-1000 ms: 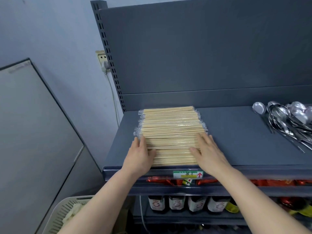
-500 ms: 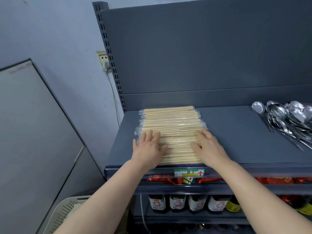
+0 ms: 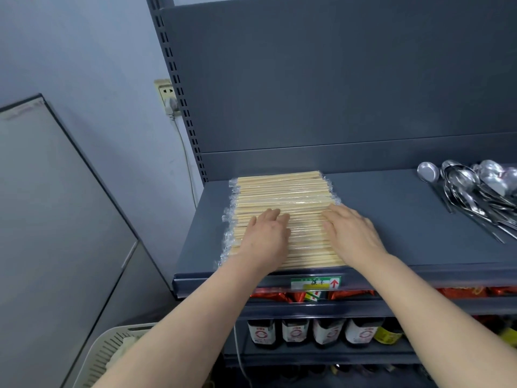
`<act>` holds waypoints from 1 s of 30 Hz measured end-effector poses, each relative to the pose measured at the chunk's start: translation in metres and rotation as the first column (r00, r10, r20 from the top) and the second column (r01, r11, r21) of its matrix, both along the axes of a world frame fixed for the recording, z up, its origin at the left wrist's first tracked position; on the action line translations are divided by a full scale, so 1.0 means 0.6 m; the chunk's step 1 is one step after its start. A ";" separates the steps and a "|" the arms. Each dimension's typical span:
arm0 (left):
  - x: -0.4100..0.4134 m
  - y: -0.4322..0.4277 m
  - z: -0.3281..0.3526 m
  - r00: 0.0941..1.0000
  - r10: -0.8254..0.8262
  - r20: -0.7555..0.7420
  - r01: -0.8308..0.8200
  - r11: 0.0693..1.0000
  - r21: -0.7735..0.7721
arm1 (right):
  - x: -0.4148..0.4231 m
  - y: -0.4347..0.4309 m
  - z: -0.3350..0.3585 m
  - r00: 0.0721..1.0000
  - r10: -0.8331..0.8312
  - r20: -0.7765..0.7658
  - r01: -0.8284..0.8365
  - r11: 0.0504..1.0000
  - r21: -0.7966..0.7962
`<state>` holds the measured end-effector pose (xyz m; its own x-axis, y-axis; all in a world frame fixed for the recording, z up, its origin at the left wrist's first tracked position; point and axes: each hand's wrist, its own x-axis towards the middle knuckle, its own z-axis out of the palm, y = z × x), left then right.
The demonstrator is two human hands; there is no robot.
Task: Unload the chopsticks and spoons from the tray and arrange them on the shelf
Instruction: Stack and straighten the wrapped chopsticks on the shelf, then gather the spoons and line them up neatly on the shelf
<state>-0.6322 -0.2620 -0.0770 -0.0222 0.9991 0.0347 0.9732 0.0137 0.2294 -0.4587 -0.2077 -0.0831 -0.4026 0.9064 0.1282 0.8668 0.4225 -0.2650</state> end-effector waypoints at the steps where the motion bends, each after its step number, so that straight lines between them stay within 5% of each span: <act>1: 0.006 0.002 0.002 1.000 -0.028 0.011 0.028 0.999 0.020 | 0.001 -0.002 0.000 1.000 0.011 0.020 -0.012 1.000 0.017; 9: 0.078 0.064 0.004 0.997 -0.081 -0.001 0.081 0.994 0.071 | 0.089 0.008 0.012 0.970 -0.126 0.208 0.116 0.992 0.059; 16: 0.202 0.144 0.010 0.994 -0.111 -0.015 0.111 0.991 0.071 | 0.236 0.046 0.029 0.952 -0.250 0.176 0.233 0.966 0.112; 25: 0.422 0.261 -0.006 0.884 0.031 0.466 -0.013 0.999 -0.042 | 0.454 0.145 0.031 0.939 -0.344 -0.026 0.339 0.906 0.253; 30: 0.527 0.313 -0.011 0.831 0.128 0.541 -0.132 0.991 -0.031 | 0.537 0.202 0.032 0.957 -0.290 -0.002 0.286 0.943 0.173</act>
